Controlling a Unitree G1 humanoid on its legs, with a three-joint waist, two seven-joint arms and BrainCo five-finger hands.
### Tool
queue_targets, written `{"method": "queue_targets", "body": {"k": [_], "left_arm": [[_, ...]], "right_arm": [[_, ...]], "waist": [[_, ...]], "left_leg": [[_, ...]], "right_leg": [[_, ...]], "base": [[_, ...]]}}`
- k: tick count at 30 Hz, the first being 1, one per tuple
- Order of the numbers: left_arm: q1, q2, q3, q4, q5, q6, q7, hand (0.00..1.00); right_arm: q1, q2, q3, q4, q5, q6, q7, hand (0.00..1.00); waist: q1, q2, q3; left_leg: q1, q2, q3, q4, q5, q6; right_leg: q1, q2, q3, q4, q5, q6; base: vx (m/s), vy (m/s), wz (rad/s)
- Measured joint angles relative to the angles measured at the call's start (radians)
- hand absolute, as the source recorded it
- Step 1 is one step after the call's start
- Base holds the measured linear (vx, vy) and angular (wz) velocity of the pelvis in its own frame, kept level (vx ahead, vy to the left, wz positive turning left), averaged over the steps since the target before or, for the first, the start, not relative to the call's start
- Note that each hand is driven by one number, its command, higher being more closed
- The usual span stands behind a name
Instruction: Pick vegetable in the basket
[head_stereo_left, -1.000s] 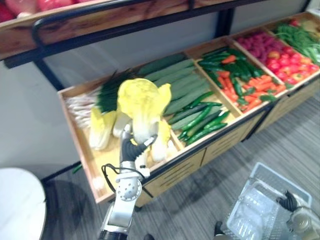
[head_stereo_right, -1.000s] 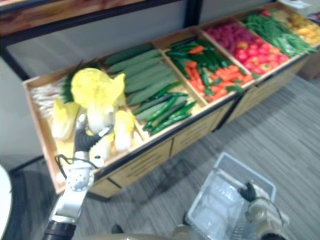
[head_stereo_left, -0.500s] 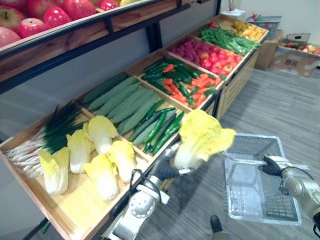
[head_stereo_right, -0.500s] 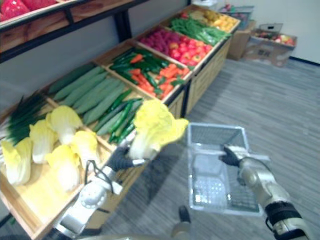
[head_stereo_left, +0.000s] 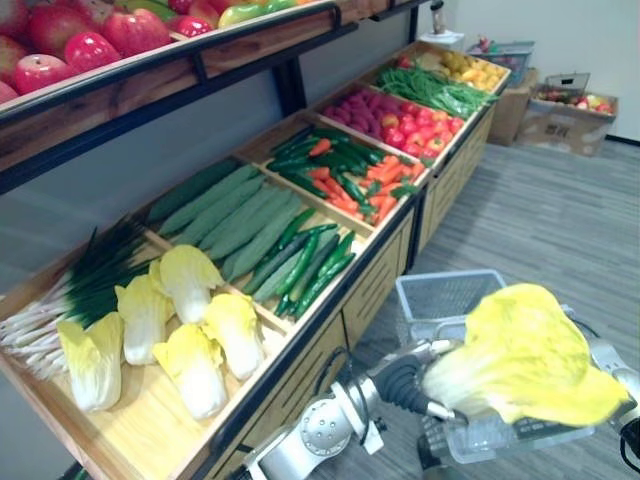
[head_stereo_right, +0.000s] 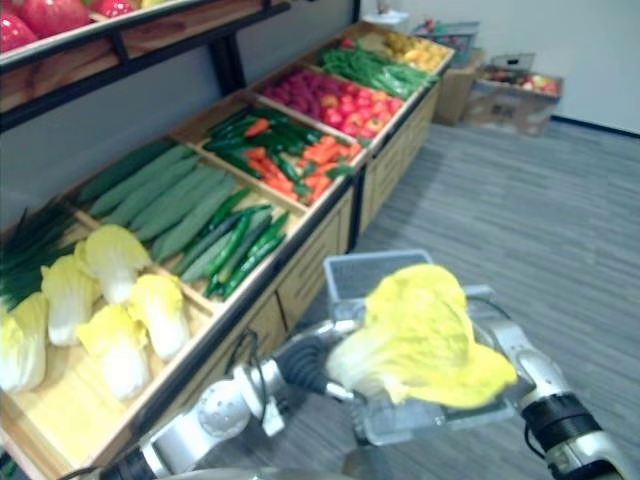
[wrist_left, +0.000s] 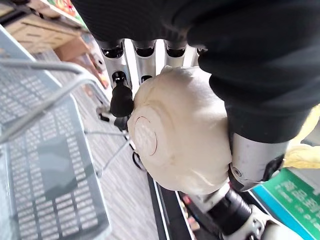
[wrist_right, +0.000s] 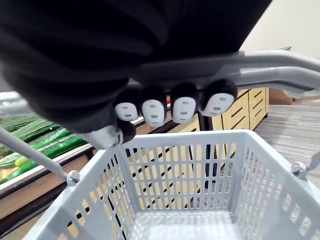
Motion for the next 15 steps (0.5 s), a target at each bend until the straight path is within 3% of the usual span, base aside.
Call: {"method": "queue_targets", "body": {"k": [7,15], "left_arm": [[-0.034,-0.087,-0.023,0.186,0.022,0.024,-0.041,1.00],[-0.081,-0.261,0.067,0.475,0.101,0.076,-0.029,1.00]], "right_arm": [[-0.065,0.004,0.038,-0.098,0.004,-0.001,0.030,1.00],[-0.094,0.040,0.042,-0.105,0.034,0.024,0.083,1.00]], "waist": [[-0.004,-0.002,-0.004],[-0.024,-0.016,0.003]], "left_leg": [[0.013,0.015,0.042,0.066,-0.036,-0.012],[0.035,0.002,0.059,0.029,-0.032,-0.014]], "right_leg": [[0.001,0.005,0.033,0.006,0.000,0.000],[0.003,0.011,0.045,0.005,-0.004,-0.005]], "base": [[-0.05,0.034,-0.15],[-0.08,0.029,-0.05]]}}
